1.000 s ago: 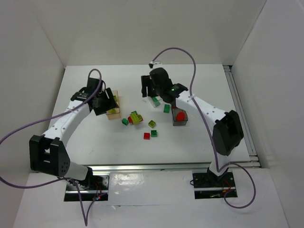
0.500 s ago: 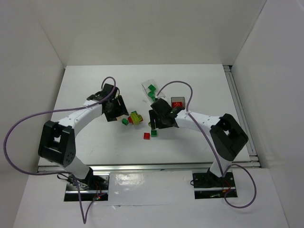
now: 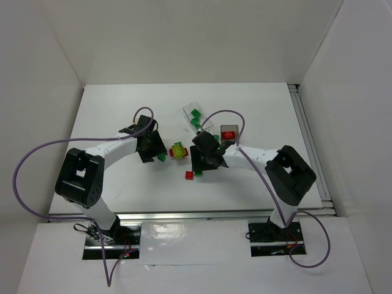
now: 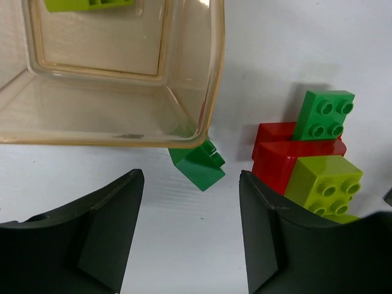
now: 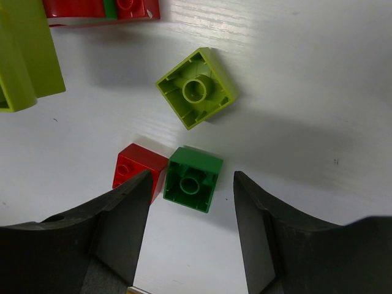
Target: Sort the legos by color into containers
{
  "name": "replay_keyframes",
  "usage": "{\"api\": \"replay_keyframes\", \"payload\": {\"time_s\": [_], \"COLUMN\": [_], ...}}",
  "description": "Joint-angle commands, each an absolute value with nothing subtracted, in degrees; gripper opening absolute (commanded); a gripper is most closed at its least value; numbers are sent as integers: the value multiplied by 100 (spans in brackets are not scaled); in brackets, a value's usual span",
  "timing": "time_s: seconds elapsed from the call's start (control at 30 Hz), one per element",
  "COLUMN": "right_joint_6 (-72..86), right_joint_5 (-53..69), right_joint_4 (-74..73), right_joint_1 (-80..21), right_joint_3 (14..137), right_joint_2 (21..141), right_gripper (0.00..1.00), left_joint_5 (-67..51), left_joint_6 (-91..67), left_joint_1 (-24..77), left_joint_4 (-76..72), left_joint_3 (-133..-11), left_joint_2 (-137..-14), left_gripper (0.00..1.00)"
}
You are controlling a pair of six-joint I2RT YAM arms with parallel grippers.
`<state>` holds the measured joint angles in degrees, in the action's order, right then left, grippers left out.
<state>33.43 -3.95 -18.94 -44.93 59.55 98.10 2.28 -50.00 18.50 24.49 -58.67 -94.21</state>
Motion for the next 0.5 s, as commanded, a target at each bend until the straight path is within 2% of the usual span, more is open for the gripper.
{"api": "replay_keyframes", "payload": {"time_s": [0.0, 0.1, 0.13, 0.3, 0.47], "right_joint_6": [3410, 3410, 3471, 3586, 3639], "right_joint_5": [-343, -421, -491, -912, -1423], "right_joint_4": [-1617, -1696, -1766, -2100, -2530], "right_joint_1": [-4579, -4579, -4631, -4632, -4632], "right_joint_3": [5915, 5967, 5968, 5906, 5967], "right_joint_2": [9958, 10160, 10221, 9933, 9107], "right_gripper": [62, 57, 50, 34, 31], "left_joint_5": [290, 237, 237, 299, 299], "left_joint_6": [-5142, -5142, -5142, -5142, -5142], "left_joint_1": [1819, 1819, 1819, 1872, 1934], "left_joint_4": [2215, 2215, 2215, 2215, 2163], "left_joint_3": [-5880, -5880, -5880, -5880, -5985], "left_joint_2": [-9579, -9694, -9694, -9747, -9888], "left_gripper": [72, 72, 72, 71, 69]}}
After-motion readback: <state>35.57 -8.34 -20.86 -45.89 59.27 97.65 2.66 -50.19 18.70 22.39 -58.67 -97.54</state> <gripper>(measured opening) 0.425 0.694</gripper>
